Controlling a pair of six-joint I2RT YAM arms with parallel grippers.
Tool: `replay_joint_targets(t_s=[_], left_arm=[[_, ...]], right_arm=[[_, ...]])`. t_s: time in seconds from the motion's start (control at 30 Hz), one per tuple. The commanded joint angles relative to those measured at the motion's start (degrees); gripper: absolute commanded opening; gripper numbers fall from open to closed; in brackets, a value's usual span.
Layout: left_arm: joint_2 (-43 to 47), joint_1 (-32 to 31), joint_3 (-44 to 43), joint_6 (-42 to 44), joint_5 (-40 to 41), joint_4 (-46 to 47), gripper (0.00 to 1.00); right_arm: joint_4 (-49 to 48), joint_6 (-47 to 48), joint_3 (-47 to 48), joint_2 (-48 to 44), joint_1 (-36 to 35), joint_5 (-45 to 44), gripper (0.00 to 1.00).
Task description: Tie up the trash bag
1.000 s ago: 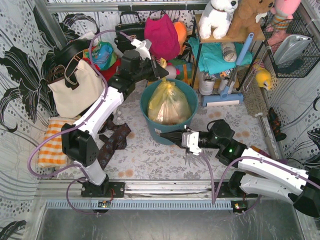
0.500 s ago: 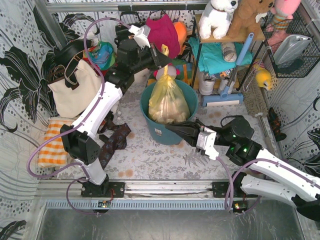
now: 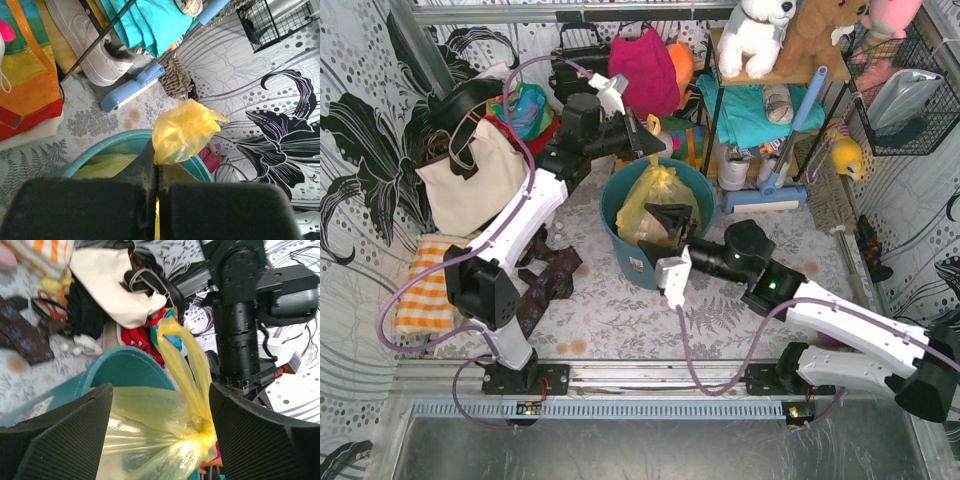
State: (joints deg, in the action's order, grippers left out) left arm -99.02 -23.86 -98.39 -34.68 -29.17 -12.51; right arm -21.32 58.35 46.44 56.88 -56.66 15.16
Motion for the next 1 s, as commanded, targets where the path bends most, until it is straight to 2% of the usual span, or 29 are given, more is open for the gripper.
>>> replay_joint_targets(t_s=[0.0,0.2,0.3,0.4,0.53,0.7,0.8,0.97], left_arm=[[3.5,-0.3,0.0,0.9,-3.0,0.0,0.0],[4.6,-0.4,0.7,1.5,-3.1,-0.5,0.0],[4.6,-0.4,0.7,1.7,-3.5,-0.7,0.0],[4.8,-0.4,0.9,1.8,-3.7,-0.7,0.0],[4.6,-0.4,0.9,2.1,-2.6,-0.1,0.0],[4.6,-0.4,1.2,3.7,1.3,5.1,0.0],[3.5,-0.2,-3.3,5.4,4.6,4.2,0.0],[5.8,0.0,-7.2,7.5,12.3,4.0,0.0]], right_arm=[[0.2,10.9,5.7,4.8,1.7,-0.8,0.77],[-4.7,11.5,8.5,11.0,2.6,-0.1,0.75],[-4.8,11.7,10.6,13.6,2.6,0.2,0.68],[-4.0,10.9,11.9,14.4,2.6,1.1,0.46],[-2.8,5.3,11.9,11.9,2.6,2.0,0.0],[-5.1,-15.1,12.7,8.0,5.6,-0.7,0.0],[-3.6,-28.6,17.0,7.2,10.0,-2.6,0.0],[0.6,-44.0,22.7,4.9,16.1,0.6,0.0]])
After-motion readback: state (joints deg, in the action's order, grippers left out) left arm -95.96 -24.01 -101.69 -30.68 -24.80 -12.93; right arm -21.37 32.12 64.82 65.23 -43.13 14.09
